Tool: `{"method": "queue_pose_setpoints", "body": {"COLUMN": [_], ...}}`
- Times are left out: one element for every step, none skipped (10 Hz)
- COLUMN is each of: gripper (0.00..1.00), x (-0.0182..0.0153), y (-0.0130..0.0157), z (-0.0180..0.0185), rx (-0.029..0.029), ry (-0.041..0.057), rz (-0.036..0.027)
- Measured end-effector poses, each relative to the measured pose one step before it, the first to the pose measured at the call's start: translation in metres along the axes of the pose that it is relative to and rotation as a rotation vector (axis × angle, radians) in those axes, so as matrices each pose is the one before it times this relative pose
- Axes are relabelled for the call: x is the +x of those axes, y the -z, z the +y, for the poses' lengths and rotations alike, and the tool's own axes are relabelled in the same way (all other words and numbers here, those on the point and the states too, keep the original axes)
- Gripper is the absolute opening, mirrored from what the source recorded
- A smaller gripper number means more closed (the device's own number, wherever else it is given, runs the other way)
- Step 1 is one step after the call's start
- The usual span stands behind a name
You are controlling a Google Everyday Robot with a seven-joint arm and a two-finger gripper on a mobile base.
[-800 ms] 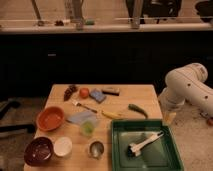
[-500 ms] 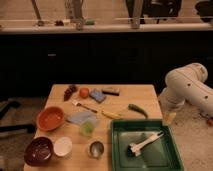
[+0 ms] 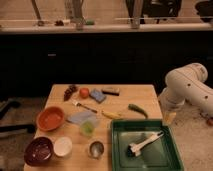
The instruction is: Place grapes in plastic cup
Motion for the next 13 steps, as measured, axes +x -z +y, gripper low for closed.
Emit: {"method": "queue_pose_setpoints", "body": {"gripper": [0.80, 0.80, 0.80, 0.80, 0.80, 0.80, 0.80, 0.80, 0.80, 0.80, 0.80, 0.80, 0.80], "x": [0.00003, -0.00001, 0.00000, -0.00003, 0.00004, -0.00002, 0.00001, -0.00001, -0.00001, 0.00004, 0.00001, -0.00114, -0.00182], "y": [-0.00002, 0.00003, -0.00001, 0.00003, -0.00003, 0.00000, 0.00002, -0.00003, 0.00002, 0.00000, 0.00008, 0.00068, 0.00005], "z": [0.00000, 0.00000, 0.00000, -0.00001, 0.00002, 0.00000, -0.00001, 0.00001, -0.00003, 0.00003, -0.00021, -0.00169, -0.00474], "rx": [0.00000, 0.00002, 0.00002, 0.00002, -0.00005, -0.00002, 0.00006, -0.00004, 0.00006, -0.00003, 0.00162, 0.00602, 0.00629], "ry": [-0.00006, 0.00004, -0.00001, 0.00004, -0.00005, 0.00005, -0.00005, 0.00003, -0.00002, -0.00007, -0.00056, 0.00120, 0.00358], "rz": [0.00000, 0.00000, 0.00000, 0.00000, 0.00003, -0.00003, 0.00000, -0.00002, -0.00002, 0.00005, -0.00125, -0.01110, -0.02266]}}
